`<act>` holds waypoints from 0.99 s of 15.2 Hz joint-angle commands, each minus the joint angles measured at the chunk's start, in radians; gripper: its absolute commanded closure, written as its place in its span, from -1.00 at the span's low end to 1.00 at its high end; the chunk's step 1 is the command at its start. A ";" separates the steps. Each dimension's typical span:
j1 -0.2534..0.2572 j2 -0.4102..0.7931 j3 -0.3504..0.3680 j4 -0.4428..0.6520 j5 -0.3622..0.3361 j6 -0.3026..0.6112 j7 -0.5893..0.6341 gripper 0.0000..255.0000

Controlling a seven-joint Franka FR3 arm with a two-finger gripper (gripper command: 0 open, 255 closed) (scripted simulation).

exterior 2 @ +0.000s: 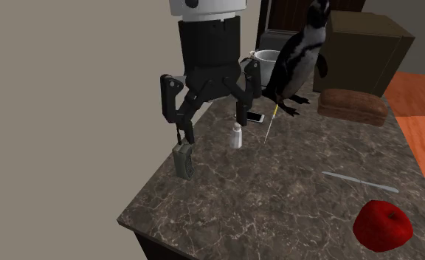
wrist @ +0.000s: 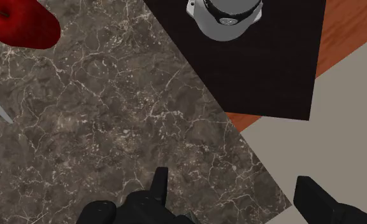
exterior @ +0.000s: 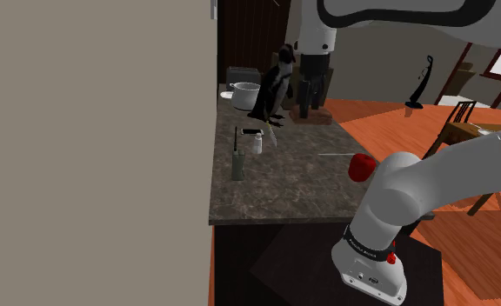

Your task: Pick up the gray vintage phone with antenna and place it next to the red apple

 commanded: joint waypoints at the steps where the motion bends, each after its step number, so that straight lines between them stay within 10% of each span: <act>1: 0.000 0.000 0.000 0.000 0.000 0.000 0.000 -1.00; 15: -0.031 0.252 0.015 -0.207 0.088 0.657 0.181 -1.00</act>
